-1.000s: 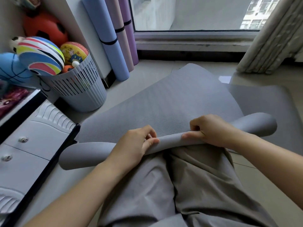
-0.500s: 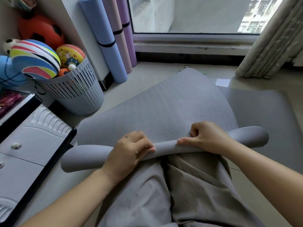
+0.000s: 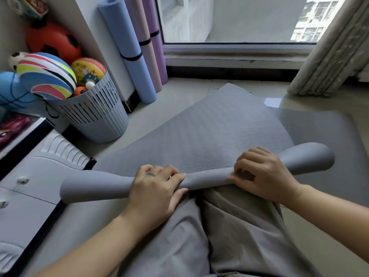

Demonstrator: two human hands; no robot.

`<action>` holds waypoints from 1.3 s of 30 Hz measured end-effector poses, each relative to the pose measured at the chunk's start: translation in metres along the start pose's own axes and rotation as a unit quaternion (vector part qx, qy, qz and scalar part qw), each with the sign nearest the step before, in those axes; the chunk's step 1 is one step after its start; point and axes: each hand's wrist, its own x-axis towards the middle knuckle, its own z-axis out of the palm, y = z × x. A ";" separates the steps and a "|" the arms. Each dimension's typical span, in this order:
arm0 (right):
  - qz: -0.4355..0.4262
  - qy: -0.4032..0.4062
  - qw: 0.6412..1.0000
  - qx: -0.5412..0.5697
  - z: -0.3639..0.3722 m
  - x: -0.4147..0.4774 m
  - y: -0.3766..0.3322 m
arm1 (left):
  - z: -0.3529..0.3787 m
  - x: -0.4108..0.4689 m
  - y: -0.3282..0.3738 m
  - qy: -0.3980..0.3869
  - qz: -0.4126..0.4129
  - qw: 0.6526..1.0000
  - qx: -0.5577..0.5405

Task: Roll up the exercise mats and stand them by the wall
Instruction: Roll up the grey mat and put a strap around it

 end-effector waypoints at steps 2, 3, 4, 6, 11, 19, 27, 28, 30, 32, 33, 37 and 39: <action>0.006 -0.057 0.998 -0.020 -0.011 -0.007 0.001 | -0.001 0.001 0.001 -0.008 -0.018 1.000 0.009; 0.011 -0.083 0.996 -0.029 -0.015 -0.009 0.001 | 0.000 0.001 0.003 -0.012 -0.022 1.000 0.014; 0.016 -0.103 0.994 -0.034 -0.016 -0.009 0.000 | -0.001 0.001 0.004 -0.017 -0.025 0.999 0.020; 0.034 -0.135 0.990 -0.038 -0.019 -0.005 -0.002 | 0.000 0.002 0.008 -0.018 -0.024 0.999 0.040; 0.096 -0.238 0.966 -0.018 -0.034 0.023 -0.006 | -0.003 0.002 0.011 -0.040 0.007 0.994 0.098; 0.191 -0.425 0.883 0.054 -0.069 0.085 0.003 | -0.059 0.042 -0.017 -0.156 0.069 0.984 0.047; 0.237 -0.402 0.871 0.152 -0.051 0.048 0.006 | -0.043 0.035 -0.032 -0.287 -0.002 0.942 -0.175; 0.256 -0.390 0.867 0.175 -0.049 0.045 0.009 | -0.042 0.035 -0.037 -0.289 -0.034 0.928 -0.234; 0.304 -0.362 0.852 0.224 -0.045 0.039 0.013 | -0.037 0.036 -0.042 -0.290 -0.070 0.903 -0.308; 0.317 -0.330 0.855 0.246 -0.040 0.035 0.015 | -0.029 0.036 -0.045 -0.271 -0.064 0.910 -0.307; 0.315 -0.315 0.862 0.243 -0.038 0.035 0.014 | -0.026 0.036 -0.045 -0.256 -0.062 0.918 -0.295; 0.300 -0.301 0.880 0.213 -0.033 0.036 0.014 | -0.015 0.031 -0.042 -0.164 -0.040 0.965 -0.202; 0.289 -0.302 0.887 0.194 -0.028 0.038 0.018 | -0.011 0.028 -0.036 -0.092 -0.025 0.990 -0.108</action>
